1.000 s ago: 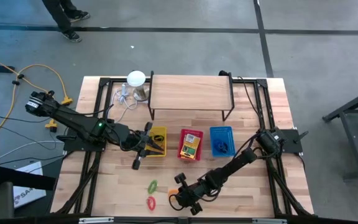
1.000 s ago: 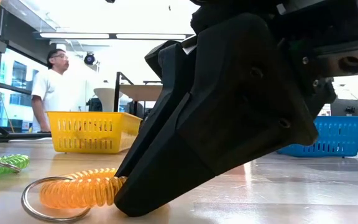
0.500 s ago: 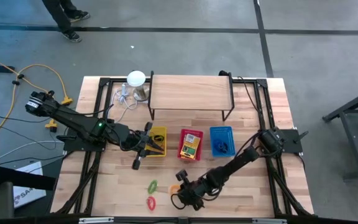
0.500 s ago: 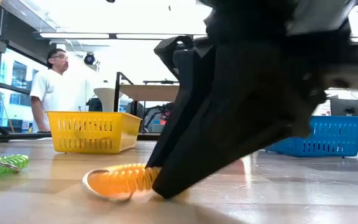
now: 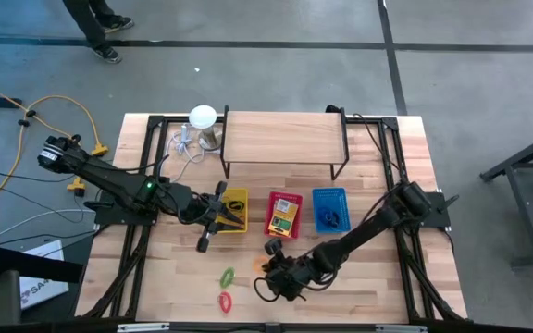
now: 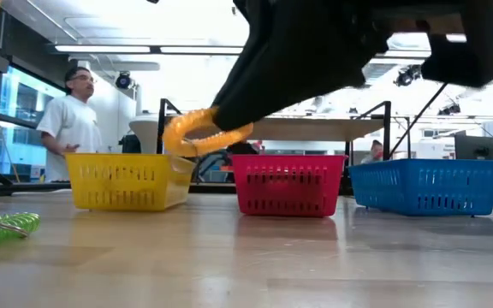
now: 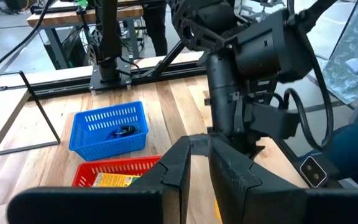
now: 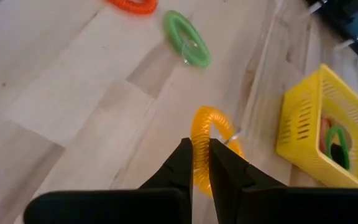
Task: Pick & Place Office Desk Supplies
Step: Put the yellow spiral keychain into the blue bin
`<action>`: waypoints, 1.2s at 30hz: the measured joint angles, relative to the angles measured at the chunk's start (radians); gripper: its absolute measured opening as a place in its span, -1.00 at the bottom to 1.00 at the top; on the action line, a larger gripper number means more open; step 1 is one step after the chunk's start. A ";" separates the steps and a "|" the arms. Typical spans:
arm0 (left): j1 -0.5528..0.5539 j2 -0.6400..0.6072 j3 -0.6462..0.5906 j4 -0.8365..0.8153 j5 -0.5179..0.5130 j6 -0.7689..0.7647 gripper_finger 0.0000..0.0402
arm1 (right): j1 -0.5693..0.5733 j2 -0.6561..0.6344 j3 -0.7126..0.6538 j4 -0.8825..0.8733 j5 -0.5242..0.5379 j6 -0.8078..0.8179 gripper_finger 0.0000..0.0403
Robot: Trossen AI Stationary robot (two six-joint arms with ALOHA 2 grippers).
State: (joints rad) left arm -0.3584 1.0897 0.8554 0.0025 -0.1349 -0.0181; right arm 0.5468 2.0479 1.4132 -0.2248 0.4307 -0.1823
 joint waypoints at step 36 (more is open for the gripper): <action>0.000 0.000 0.000 -0.001 0.000 0.000 -0.73 | -0.033 -0.087 -0.015 -0.084 0.069 0.031 -0.90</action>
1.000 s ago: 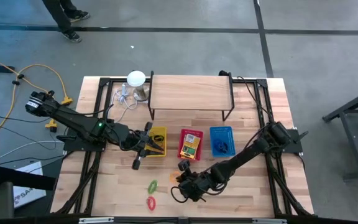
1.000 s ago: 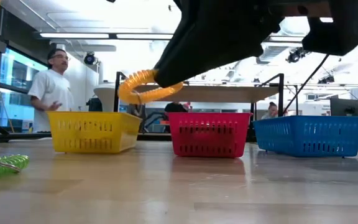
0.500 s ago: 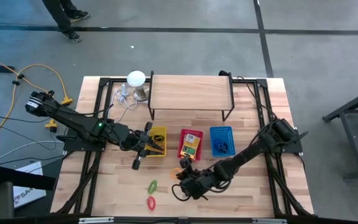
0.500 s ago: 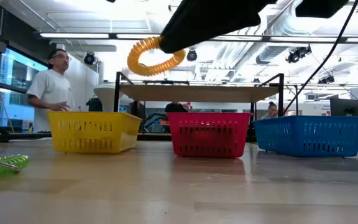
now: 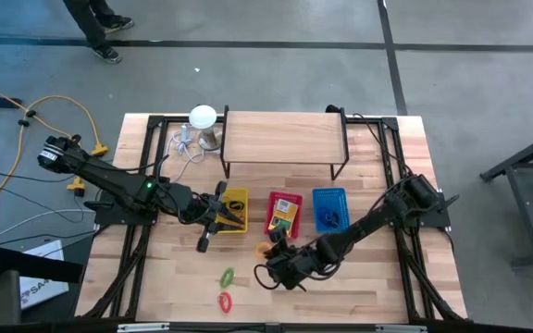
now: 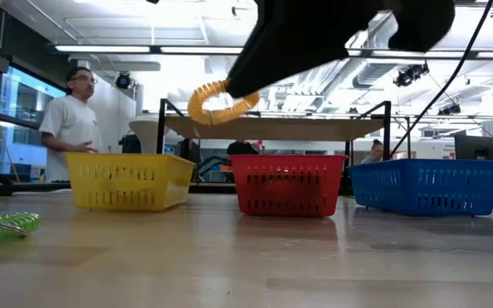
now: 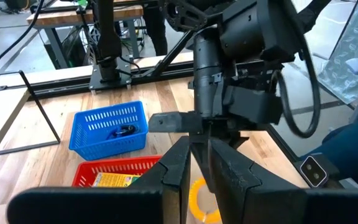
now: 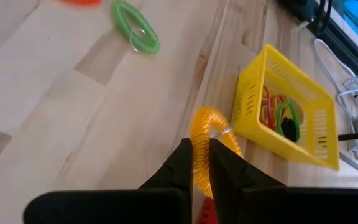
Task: Pick & Place Office Desk Supplies
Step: Put the yellow spiral keychain into the blue bin
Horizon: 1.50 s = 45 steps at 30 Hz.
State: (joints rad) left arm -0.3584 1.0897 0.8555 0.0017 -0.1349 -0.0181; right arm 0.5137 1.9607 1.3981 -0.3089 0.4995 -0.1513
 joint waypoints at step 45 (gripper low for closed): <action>0.000 0.000 0.000 0.003 0.000 0.000 -0.73 | 0.005 -0.702 -0.785 0.051 0.162 0.259 -0.90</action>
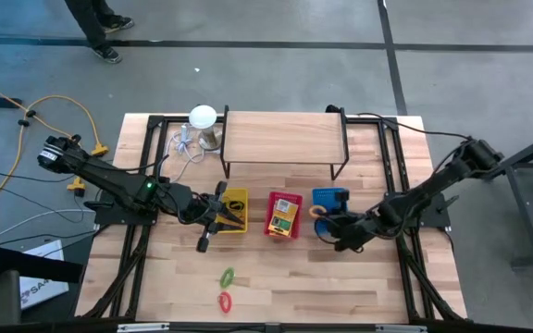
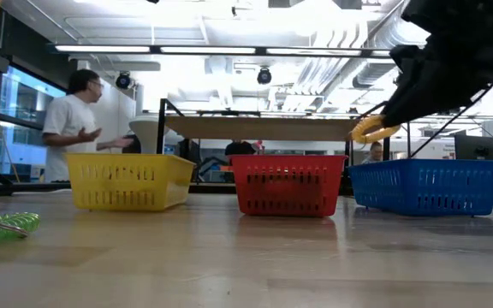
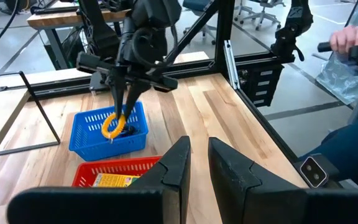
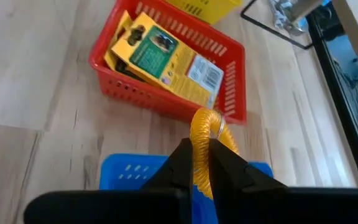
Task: Pick & Place Office Desk Supplies
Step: Put the yellow spiral keychain into the blue bin
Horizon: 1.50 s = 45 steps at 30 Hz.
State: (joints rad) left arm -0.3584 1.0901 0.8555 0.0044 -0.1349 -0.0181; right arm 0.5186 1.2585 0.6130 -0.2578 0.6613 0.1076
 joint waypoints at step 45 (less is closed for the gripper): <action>0.000 0.000 0.000 0.000 0.000 0.000 -0.73 | -0.004 -0.057 -0.157 -0.117 -0.011 0.423 -0.87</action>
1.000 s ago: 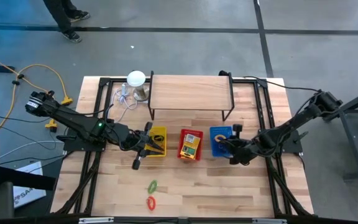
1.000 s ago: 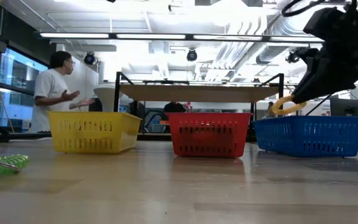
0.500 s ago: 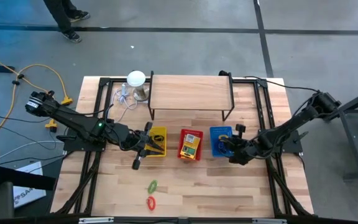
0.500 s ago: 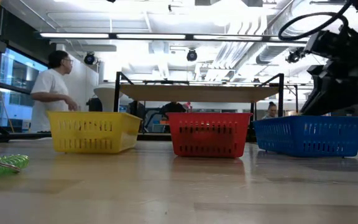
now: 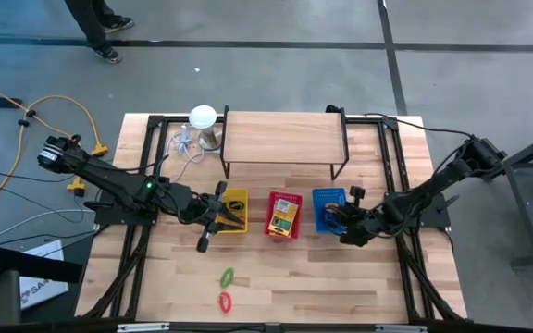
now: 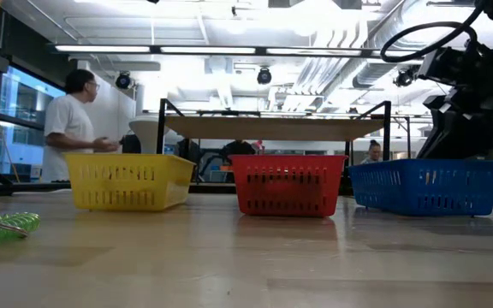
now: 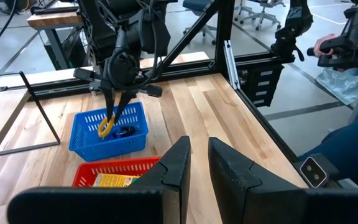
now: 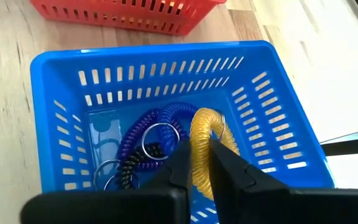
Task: Pick & Place Office Desk Supplies
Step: Put the yellow spiral keychain into the blue bin, then put the green spiral keychain into the blue bin
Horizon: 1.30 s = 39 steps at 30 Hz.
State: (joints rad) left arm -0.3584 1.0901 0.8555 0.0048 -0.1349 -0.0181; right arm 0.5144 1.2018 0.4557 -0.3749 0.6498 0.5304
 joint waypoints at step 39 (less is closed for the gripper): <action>0.000 0.000 0.000 0.000 0.000 0.000 -0.73 | 0.000 -0.021 0.001 0.156 0.014 -0.068 -0.55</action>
State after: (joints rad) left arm -0.3584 1.0898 0.8553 0.0048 -0.1349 -0.0181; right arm 0.5140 1.1804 0.4568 -0.2184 0.6637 0.4620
